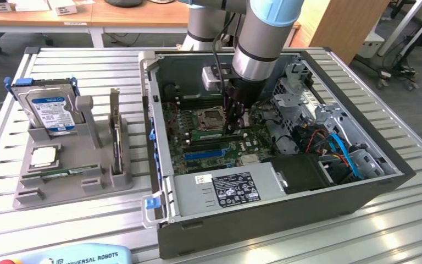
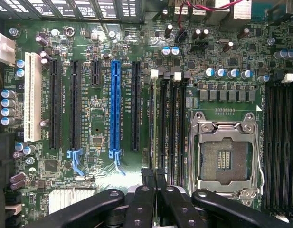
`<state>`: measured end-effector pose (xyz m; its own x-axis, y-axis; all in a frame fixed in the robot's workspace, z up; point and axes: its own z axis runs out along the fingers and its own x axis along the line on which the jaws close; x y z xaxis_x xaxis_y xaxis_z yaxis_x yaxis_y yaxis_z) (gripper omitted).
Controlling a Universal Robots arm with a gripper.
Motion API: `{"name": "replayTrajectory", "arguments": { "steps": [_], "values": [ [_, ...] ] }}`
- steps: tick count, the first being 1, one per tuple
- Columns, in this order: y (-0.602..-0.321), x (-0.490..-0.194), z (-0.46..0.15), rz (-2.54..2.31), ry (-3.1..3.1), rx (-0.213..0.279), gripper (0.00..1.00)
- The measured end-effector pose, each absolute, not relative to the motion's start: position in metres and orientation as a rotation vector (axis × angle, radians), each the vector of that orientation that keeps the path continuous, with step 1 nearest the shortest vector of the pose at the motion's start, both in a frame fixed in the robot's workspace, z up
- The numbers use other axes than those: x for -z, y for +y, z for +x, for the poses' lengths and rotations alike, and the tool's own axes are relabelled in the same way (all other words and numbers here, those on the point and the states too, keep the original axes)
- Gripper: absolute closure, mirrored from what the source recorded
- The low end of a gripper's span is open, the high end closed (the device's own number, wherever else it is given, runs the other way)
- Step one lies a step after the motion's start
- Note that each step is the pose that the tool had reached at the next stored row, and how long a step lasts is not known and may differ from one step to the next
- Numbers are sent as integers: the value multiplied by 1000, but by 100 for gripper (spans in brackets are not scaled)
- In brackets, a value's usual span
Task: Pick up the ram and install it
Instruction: 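Insert the ram into the slot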
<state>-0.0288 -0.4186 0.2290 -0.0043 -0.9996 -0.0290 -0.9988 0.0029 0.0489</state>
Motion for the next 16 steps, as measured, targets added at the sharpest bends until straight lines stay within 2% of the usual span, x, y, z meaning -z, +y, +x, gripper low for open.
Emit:
{"name": "replayTrajectory", "arguments": {
  "steps": [16],
  "values": [
    [-418,-228,-29,2206,-2215,86,88]
  ]
}}
